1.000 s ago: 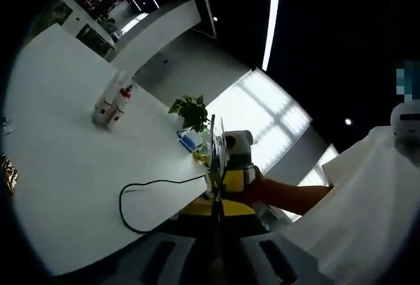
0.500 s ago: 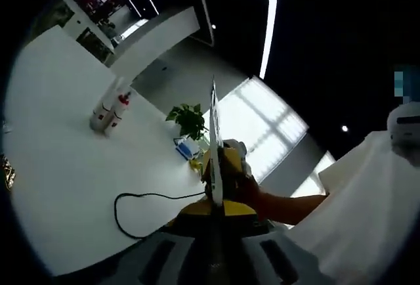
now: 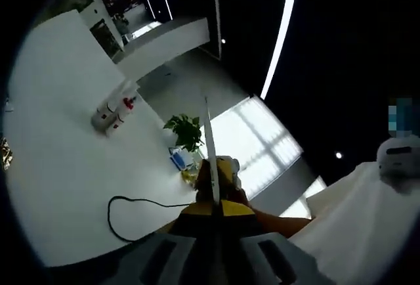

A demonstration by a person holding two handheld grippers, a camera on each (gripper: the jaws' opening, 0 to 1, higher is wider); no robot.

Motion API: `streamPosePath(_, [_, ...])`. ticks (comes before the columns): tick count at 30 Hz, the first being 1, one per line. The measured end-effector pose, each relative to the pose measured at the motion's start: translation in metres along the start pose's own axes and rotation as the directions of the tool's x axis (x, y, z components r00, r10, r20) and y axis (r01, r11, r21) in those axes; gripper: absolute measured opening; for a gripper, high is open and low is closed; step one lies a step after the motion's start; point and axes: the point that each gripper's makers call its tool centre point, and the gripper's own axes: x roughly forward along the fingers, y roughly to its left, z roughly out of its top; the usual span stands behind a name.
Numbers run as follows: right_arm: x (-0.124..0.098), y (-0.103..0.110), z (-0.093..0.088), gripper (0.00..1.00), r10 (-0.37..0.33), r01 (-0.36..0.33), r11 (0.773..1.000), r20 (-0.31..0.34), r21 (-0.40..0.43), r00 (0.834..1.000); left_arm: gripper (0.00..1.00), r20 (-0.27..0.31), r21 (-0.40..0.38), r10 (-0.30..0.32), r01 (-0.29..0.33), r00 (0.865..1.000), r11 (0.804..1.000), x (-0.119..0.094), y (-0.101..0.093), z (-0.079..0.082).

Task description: Arrange the skincare products in the storage area until every visible bottle or jar stands upright without overlapping.

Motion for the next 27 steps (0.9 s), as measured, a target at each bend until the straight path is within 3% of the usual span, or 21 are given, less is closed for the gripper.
streamPosePath(2, [-0.001,-0.003,0.003,0.0,-0.035,0.036,0.999,0.008,-0.041,0.999,0.01,0.012,-0.003,0.0,0.0,1.0,1.0,0.002,0.0,0.002])
streamPosePath(4, [0.001,0.0,0.006,0.0,-0.014,0.014,1.0,0.032,-0.002,0.999,0.04,0.068,-0.008,-0.026,0.027,0.997,1.0,0.005,-0.003,0.01])
streamPosePath(6, [0.002,-0.001,0.007,0.0,-0.025,0.026,0.999,0.038,-0.025,0.999,0.07,0.089,-0.051,-0.039,0.044,0.995,0.998,0.007,-0.003,0.015])
streamPosePath(11, [0.008,-0.004,0.002,0.0,-0.029,0.031,0.999,0.03,-0.039,0.999,0.08,0.08,-0.05,-0.014,0.018,0.997,0.999,0.014,0.002,0.016])
streamPosePath(13, [0.01,-0.003,0.002,0.0,-0.016,0.018,0.999,0.03,-0.041,0.999,0.03,0.06,-0.019,-0.002,0.004,0.998,1.0,0.015,0.006,0.016])
streamPosePath(16, [0.013,-0.009,0.004,0.01,-0.06,0.065,0.99,0.041,-0.122,0.997,0.02,0.055,-0.01,0.009,-0.009,0.998,1.0,0.013,0.011,0.02])
streamPosePath(19, [0.014,-0.013,0.005,0.05,-0.097,0.099,0.974,0.02,-0.206,0.995,0.01,0.048,0.005,0.026,-0.027,0.998,1.0,0.011,0.015,0.023])
streamPosePath(22, [0.017,-0.016,0.003,0.18,-0.137,0.13,0.954,-0.006,-0.269,0.991,0.01,0.036,0.04,0.053,-0.054,0.998,0.998,0.012,0.018,0.027])
streamPosePath(27, [0.011,-0.022,0.001,0.3,-0.212,0.183,0.901,-0.032,-0.393,0.977,0.0,0.042,0.047,0.052,-0.054,0.998,0.997,0.01,0.018,0.038])
